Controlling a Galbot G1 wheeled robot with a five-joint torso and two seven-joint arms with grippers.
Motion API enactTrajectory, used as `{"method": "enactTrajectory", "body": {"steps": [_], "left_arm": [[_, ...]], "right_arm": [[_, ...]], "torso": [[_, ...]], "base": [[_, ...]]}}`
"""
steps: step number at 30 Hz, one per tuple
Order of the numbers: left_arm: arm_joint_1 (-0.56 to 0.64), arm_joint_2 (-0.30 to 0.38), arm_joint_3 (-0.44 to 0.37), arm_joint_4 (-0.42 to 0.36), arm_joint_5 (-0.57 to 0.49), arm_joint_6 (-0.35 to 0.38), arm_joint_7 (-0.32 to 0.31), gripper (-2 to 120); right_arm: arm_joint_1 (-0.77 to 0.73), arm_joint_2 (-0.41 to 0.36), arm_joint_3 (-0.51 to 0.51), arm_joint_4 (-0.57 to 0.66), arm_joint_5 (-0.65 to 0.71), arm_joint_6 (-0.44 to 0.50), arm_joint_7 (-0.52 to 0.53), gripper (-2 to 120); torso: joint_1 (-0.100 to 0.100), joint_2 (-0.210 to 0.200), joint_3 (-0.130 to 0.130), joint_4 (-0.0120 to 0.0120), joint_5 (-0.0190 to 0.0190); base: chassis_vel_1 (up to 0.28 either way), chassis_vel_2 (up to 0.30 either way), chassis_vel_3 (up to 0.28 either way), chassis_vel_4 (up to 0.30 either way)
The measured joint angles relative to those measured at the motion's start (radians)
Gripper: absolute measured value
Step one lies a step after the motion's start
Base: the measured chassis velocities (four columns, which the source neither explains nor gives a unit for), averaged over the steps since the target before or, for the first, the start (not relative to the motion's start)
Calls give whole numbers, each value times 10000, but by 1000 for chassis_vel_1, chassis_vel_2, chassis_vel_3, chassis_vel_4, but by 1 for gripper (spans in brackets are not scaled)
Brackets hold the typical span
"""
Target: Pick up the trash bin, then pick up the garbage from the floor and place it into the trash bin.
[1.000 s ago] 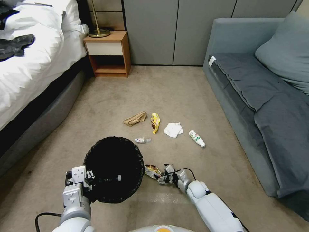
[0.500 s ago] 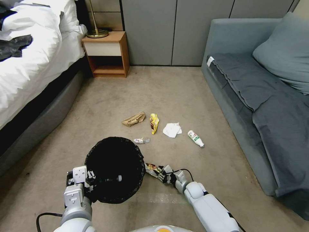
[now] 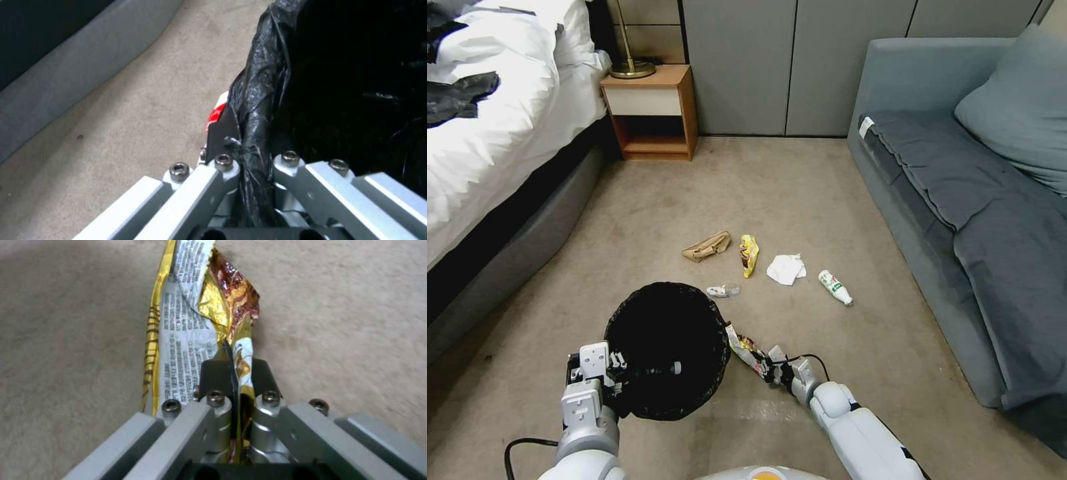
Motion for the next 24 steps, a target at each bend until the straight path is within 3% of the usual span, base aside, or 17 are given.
{"method": "enactTrajectory", "body": {"steps": [5,10,13,14,17,18,22,24], "left_arm": [[-43,47,-42,7,-56,1,3,1],[-116,165,-187,33,-186,36,6,1],[-143,229,-222,33,-242,58,6,1],[-143,229,-222,33,-242,58,6,1],[-180,262,-188,44,-251,70,6,1],[-180,262,-188,44,-251,70,6,1],[-259,296,-8,120,-252,102,6,1],[-278,311,27,131,-251,110,6,1]], "right_arm": [[-258,-151,354,820,176,128,155,0],[-819,-355,1401,2504,309,655,152,0],[-1342,-630,1966,4352,867,702,160,0],[-1342,-630,1966,4352,867,702,160,0],[-1918,-924,2335,6566,1848,520,146,0],[-1918,-924,2335,6566,1848,520,146,0],[-3051,-1412,2389,10330,3597,67,73,0],[-3339,-1533,2230,11026,3850,0,41,0]], "torso": [[0,0,0,-6,-12],[0,0,-1,-3,-5],[1,0,-1,-4,-3],[1,0,-1,-4,-3],[0,0,-1,-3,0],[0,0,-1,-3,0],[0,0,-2,-4,-5],[-1,0,-3,-4,-5]], "base": [[0,0,0,0],[0,0,0,0],[0,0,0,0],[0,0,0,0],[0,0,0,0],[0,0,0,0],[0,0,0,0],[0,0,0,0]]}}
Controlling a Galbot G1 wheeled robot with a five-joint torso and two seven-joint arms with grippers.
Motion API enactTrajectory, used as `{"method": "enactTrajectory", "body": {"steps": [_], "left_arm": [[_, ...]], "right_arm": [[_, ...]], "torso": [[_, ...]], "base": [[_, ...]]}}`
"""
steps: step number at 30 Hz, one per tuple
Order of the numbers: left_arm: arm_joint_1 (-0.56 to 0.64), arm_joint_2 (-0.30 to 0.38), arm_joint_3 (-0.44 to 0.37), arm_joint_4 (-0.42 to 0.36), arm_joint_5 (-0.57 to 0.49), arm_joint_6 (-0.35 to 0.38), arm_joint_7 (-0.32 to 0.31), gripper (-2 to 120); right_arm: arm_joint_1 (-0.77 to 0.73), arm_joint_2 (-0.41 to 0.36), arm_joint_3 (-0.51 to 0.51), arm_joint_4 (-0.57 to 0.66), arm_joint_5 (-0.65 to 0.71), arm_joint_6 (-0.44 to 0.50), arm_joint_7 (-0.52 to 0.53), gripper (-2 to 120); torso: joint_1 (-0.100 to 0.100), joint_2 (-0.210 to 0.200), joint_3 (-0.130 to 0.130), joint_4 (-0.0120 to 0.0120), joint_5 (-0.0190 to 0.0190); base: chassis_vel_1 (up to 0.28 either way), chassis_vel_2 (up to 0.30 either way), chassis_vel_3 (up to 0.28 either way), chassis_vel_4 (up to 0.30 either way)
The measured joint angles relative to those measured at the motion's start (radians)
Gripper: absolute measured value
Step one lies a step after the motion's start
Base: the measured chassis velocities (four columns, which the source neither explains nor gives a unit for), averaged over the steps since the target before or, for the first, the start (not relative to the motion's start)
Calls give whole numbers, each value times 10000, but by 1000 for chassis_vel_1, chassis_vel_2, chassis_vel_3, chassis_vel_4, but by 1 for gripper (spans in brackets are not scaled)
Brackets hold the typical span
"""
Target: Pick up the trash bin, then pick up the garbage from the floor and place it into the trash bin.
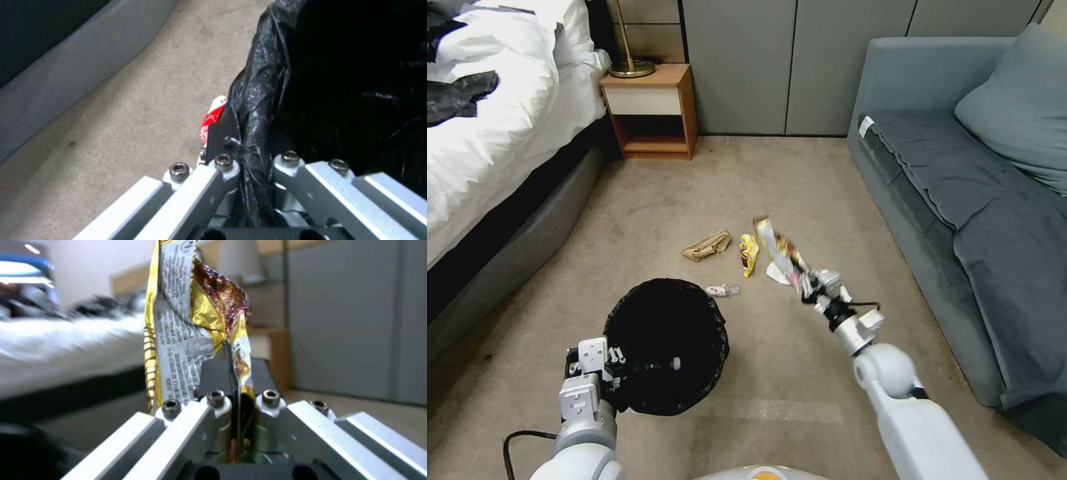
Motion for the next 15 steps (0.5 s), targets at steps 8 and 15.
{"method": "enactTrajectory", "body": {"steps": [8,15], "left_arm": [[-87,40,153,46,-8,25,1,1],[-88,30,267,58,-9,25,6,1]], "right_arm": [[-1029,-643,-1994,1796,-53,-75,248,0],[-718,-651,-3905,469,-1171,32,793,0]], "torso": [[0,0,0,0,0],[0,0,0,2,3]], "base": [[0,0,0,0],[0,0,0,0]]}}
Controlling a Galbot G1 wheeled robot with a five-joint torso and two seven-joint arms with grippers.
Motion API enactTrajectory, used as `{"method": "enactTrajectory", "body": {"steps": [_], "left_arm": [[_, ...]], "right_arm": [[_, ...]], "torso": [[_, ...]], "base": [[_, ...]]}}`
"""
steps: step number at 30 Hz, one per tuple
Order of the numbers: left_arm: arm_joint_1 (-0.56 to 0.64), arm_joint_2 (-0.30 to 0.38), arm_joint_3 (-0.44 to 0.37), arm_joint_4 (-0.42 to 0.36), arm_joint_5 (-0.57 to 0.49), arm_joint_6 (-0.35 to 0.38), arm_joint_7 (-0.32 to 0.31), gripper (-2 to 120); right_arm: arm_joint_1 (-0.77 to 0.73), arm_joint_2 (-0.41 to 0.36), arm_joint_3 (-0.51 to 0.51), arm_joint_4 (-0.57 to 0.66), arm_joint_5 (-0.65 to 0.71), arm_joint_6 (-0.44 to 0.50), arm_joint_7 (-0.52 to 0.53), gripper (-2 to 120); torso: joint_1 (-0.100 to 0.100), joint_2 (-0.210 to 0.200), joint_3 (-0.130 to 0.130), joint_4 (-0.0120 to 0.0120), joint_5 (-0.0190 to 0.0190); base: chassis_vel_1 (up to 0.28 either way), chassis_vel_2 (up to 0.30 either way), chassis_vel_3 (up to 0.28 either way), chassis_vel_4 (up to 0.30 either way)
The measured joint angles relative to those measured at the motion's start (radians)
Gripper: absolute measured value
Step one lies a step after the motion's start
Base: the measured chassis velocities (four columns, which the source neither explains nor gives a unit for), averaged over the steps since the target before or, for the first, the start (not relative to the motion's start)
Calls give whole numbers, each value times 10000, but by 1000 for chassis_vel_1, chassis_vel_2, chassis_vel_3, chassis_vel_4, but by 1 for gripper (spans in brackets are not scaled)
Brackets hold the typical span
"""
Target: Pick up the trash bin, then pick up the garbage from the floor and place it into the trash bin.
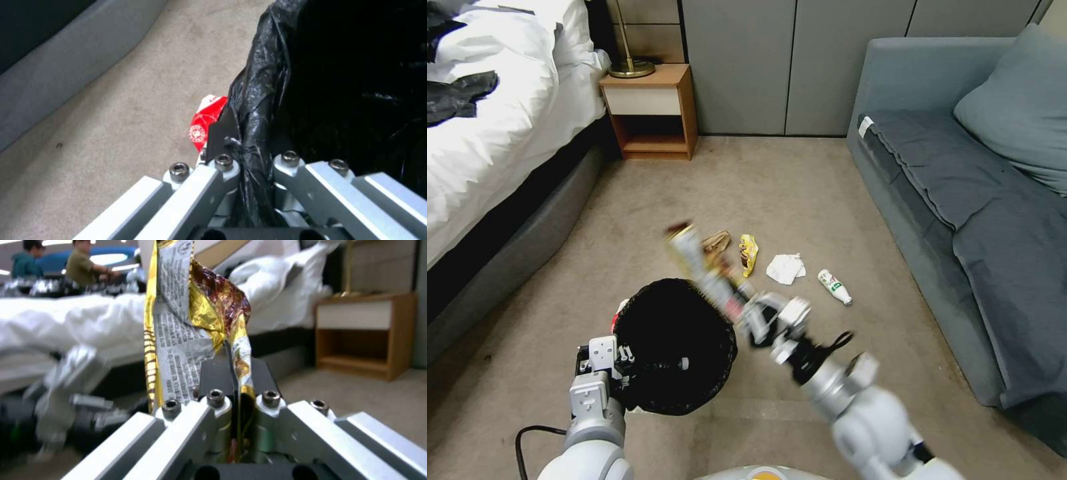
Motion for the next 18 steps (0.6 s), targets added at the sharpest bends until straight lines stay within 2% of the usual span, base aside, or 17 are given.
{"method": "enactTrajectory", "body": {"steps": [3,15,18], "left_arm": [[-21,-49,52,0,12,0,9,1],[12,-143,259,-17,95,-1,17,1],[23,-145,250,-41,100,-1,17,1]], "right_arm": [[396,1,-576,-767,-136,11,156,0],[1218,227,-1063,-2099,-249,41,272,0],[1375,272,-1054,-2380,-337,43,296,14]], "torso": [[0,0,0,0,-1],[0,0,0,0,-1],[0,0,0,0,-1]], "base": [[0,0,0,0],[0,0,0,0],[0,0,0,0]]}}
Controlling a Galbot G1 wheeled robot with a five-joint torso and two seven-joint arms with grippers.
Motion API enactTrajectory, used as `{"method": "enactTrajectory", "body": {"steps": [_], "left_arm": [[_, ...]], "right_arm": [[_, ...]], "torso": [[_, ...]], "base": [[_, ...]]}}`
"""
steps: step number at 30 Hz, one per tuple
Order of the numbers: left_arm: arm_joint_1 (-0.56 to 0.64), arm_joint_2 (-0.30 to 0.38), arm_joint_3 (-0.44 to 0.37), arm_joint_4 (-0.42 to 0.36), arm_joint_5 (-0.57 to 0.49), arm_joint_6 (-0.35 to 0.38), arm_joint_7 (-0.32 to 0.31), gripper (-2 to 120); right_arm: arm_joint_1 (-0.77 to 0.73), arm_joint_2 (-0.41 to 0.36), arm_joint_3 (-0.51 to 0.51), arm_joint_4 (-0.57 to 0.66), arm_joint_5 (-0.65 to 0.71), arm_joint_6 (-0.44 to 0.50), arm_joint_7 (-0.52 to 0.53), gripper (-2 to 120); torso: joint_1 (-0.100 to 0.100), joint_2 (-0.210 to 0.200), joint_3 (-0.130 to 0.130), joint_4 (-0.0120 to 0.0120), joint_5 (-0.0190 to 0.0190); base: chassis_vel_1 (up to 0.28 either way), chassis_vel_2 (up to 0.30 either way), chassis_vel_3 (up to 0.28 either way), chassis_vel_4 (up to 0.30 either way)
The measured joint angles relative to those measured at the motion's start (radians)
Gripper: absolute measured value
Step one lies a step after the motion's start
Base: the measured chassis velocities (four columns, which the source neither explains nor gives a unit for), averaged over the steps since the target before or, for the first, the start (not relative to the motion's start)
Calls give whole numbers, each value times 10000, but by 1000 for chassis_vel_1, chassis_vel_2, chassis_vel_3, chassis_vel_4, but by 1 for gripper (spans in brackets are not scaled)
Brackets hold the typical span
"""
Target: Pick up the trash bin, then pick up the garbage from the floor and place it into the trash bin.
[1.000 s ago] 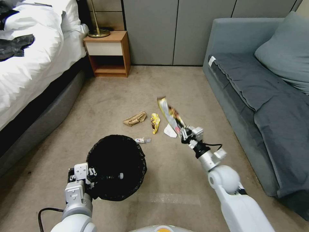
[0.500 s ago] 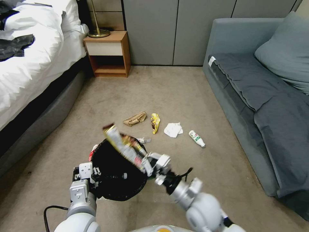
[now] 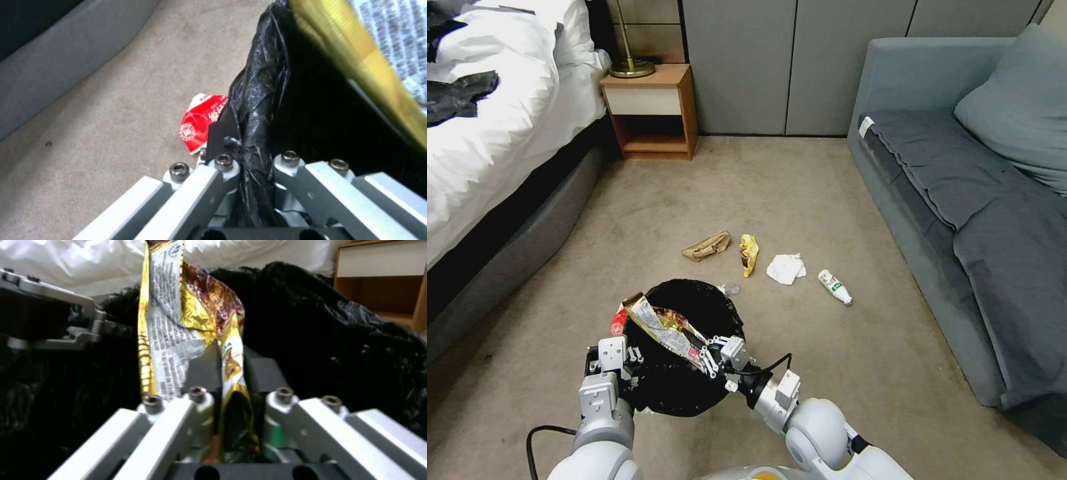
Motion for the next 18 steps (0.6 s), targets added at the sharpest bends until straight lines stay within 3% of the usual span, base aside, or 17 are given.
{"method": "enactTrajectory", "body": {"steps": [4,7,18], "left_arm": [[3,3,-5,-1,-1,-1,0,1],[8,12,-5,-17,-2,-1,1,1],[21,35,-30,-42,-12,-1,7,1]], "right_arm": [[1,29,6,-37,-34,-3,17,22],[-17,80,26,-46,-106,-3,18,39],[-189,92,168,45,-227,6,19,74]], "torso": [[0,0,0,-1,0],[0,0,0,0,0],[0,0,0,-1,0]], "base": [[0,0,0,0],[0,0,0,0],[0,0,0,0]]}}
